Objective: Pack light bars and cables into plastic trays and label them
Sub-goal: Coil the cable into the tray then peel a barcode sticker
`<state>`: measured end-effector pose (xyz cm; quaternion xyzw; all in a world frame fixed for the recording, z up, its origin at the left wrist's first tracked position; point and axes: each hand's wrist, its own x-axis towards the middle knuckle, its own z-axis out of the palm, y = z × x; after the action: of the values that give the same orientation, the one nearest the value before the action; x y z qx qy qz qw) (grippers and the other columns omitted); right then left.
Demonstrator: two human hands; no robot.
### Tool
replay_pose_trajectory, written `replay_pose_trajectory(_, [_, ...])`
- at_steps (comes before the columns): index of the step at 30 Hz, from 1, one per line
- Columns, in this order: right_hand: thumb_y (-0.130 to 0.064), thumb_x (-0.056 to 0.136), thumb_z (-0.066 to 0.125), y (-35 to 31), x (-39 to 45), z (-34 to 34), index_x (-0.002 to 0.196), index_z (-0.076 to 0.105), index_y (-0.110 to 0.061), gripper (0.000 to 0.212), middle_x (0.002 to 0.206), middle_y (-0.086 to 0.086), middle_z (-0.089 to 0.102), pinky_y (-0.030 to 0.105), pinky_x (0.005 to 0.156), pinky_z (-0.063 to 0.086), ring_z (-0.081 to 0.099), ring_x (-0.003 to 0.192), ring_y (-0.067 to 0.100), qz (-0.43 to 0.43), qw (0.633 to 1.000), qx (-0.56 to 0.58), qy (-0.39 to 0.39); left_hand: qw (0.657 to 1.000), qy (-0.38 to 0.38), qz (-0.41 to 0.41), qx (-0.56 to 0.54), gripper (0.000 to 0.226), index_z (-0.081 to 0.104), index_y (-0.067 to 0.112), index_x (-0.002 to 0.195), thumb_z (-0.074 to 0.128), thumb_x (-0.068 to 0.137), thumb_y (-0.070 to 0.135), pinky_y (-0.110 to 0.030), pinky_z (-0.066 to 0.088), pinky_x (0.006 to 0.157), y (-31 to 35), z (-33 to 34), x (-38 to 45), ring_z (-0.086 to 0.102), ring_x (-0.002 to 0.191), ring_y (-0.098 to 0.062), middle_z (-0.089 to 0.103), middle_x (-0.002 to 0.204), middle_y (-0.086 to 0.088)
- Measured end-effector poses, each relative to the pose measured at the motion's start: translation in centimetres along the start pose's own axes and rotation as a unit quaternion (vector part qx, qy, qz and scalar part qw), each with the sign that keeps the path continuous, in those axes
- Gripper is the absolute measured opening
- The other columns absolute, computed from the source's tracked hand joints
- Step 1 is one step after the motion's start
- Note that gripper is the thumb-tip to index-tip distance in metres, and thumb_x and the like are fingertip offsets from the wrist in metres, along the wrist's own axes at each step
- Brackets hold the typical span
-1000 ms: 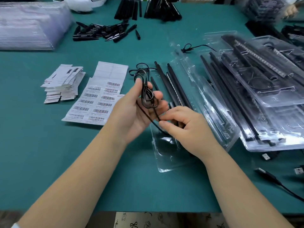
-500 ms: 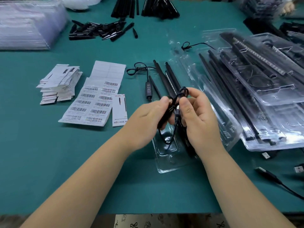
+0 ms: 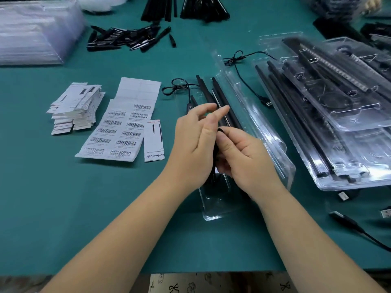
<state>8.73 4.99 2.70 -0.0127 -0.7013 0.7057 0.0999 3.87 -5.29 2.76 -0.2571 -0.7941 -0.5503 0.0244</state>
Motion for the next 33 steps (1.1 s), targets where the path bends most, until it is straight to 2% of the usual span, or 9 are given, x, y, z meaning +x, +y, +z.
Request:
replay_pose_trajectory(7, [-0.023,0.089,0.052,0.1,0.4,-0.3,0.075,0.070,-0.028,0.024,0.058,-0.009,0.057,0.018,0.043,0.039,0.047,0.047,0.006,-0.021,0.997,0.054,0.045,0.993,-0.073,0.036,0.082,0.068,0.047,0.015,0.137,0.028,0.087,0.057,-0.019,0.029,0.101,-0.5,-0.9,0.2,0.043,0.121,-0.011,0.046,0.122,0.009])
replay_pose_trajectory(10, [-0.022,0.085,0.060,0.1,0.4,-0.4,0.081,0.075,-0.028,0.017,0.077,-0.006,0.059,0.014,0.054,0.044,0.054,0.061,0.001,-0.045,0.996,0.061,0.047,0.993,-0.100,0.065,0.001,0.047,0.065,0.018,0.110,0.034,0.092,0.048,-0.010,0.039,0.089,-0.4,-0.8,-0.2,0.057,0.099,-0.002,0.065,0.106,0.007])
replay_pose_trajectory(12, [-0.029,0.081,0.066,0.2,0.3,-0.6,0.087,0.076,-0.029,0.012,0.084,0.002,0.051,0.018,0.064,0.046,0.052,0.073,0.004,-0.057,0.996,0.027,0.059,0.995,-0.090,0.036,-0.026,0.039,0.067,0.031,0.087,0.035,0.090,0.054,-0.016,0.047,0.072,-0.3,-0.7,-0.3,0.061,0.077,-0.001,0.068,0.082,0.011])
replay_pose_trajectory(14, [-0.034,0.078,0.068,0.3,0.3,-0.8,0.094,0.072,-0.033,0.017,0.084,0.012,0.047,0.027,0.070,0.050,0.050,0.074,0.011,-0.051,0.995,-0.017,0.085,0.998,-0.060,-0.006,-0.035,0.047,0.061,0.022,0.066,0.041,0.083,0.061,-0.024,0.043,0.054,-0.3,-0.6,-0.2,0.054,0.054,-0.006,0.063,0.064,0.001])
replay_pose_trajectory(18, [-0.033,0.074,0.069,0.1,0.4,-1.1,0.086,0.061,-0.020,0.020,0.065,-0.011,0.053,0.009,0.048,0.038,0.047,0.051,0.000,0.006,0.998,0.006,0.064,0.988,0.017,-0.061,-0.143,0.042,0.056,0.020,0.052,0.057,0.083,0.049,-0.014,0.040,0.053,0.1,-0.8,0.2,0.049,0.049,-0.003,0.056,0.049,0.006])
replay_pose_trajectory(22, [-0.040,0.074,0.062,0.4,-0.1,-1.2,0.096,0.064,-0.035,0.022,0.080,-0.026,0.057,0.010,0.064,0.039,0.052,0.068,0.004,-0.048,0.942,-0.321,-0.082,0.918,0.098,-0.135,-0.360,0.050,0.054,0.026,0.051,0.041,0.096,0.043,-0.028,0.042,0.061,0.0,-1.9,1.4,0.047,0.054,-0.014,0.050,0.050,0.006])
replay_pose_trajectory(25, [-0.036,0.080,0.059,0.5,-0.2,-0.7,0.102,0.068,-0.023,0.027,0.085,-0.020,0.058,0.011,0.067,0.038,0.053,0.071,0.003,-0.077,0.933,-0.344,-0.068,0.884,0.137,-0.157,-0.419,0.046,0.048,0.020,0.060,0.038,0.101,0.040,-0.026,0.043,0.056,-0.3,-2.4,1.8,0.045,0.051,-0.013,0.045,0.050,0.004])
replay_pose_trajectory(30, [0.001,0.085,0.059,0.7,0.0,-0.4,0.093,0.068,-0.005,0.014,0.091,-0.001,0.058,0.009,0.082,0.038,0.053,0.088,0.005,-0.206,0.928,-0.302,0.075,0.951,0.059,-0.181,-0.242,0.043,0.058,0.028,0.051,0.046,0.086,0.051,-0.031,0.042,0.063,-0.4,-2.1,1.6,0.050,0.053,-0.017,0.052,0.047,0.004])
replay_pose_trajectory(33, [0.014,0.079,0.059,0.7,-0.3,0.1,0.105,0.059,-0.019,0.042,0.100,0.000,0.052,0.013,0.081,0.044,0.056,0.088,0.003,-0.243,0.931,-0.253,0.104,0.981,0.006,-0.140,-0.135,0.036,0.063,0.037,0.057,0.045,0.085,0.050,-0.021,0.044,0.059,-0.4,-1.4,0.9,0.053,0.051,-0.007,0.057,0.049,0.007])
